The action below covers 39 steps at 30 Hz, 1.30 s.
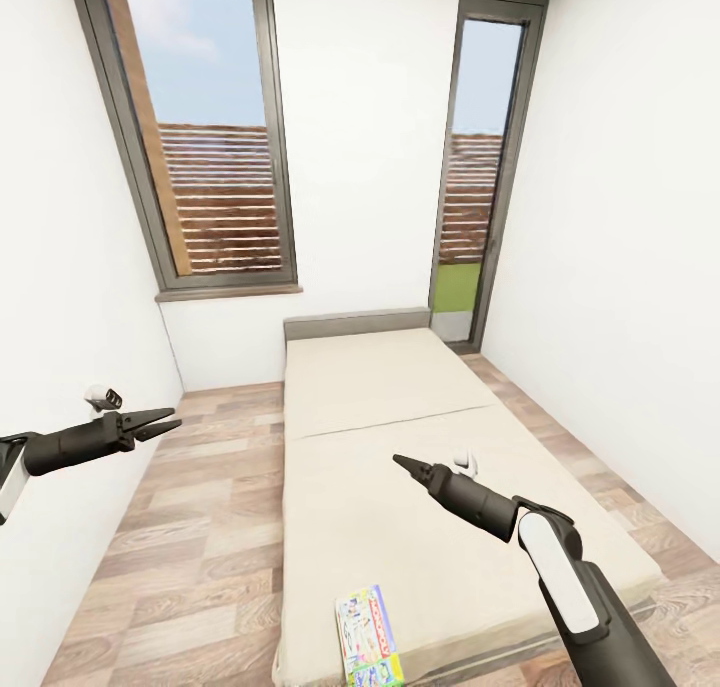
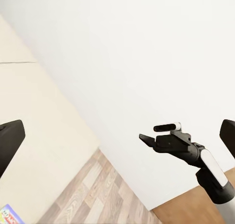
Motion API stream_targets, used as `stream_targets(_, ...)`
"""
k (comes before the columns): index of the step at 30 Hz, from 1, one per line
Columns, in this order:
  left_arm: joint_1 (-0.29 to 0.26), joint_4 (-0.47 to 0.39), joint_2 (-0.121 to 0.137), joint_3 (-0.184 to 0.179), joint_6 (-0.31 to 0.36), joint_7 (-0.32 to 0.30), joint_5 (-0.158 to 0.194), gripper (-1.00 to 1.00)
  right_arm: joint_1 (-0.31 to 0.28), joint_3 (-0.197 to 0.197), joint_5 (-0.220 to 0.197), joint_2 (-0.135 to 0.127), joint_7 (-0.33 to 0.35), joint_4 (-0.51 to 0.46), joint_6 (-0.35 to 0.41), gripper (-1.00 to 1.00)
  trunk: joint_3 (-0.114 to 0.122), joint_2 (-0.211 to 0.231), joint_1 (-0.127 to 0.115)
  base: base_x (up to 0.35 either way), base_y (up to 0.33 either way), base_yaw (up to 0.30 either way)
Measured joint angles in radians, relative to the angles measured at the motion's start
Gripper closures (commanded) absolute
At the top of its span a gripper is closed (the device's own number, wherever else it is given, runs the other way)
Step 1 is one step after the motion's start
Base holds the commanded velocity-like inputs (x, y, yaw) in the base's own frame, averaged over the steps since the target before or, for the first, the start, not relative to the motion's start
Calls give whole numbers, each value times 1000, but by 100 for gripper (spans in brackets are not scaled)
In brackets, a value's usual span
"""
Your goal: Put all the toys in the child's room - the three board games (two on the bed and one on the table), the two jigsaw puzzles on the table, and the tennis ball on the table - inside the toy box on the table in the child's room.
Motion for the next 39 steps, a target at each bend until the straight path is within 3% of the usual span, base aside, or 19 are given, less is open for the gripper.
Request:
stream_targets(25, 0, 0, -9, 1, 0, 0, -1, -100, 0, -1, 7, 2, -4, 0, 1, -100, -5, 0, 0, -2, -137, 231)
stream_targets(39, 0, 0, -9, 1, 0, 0, -1, -100, 0, 0, 3, 0, 3, 0, 1, -100, -6, 0, 0, -22, -14, 34)
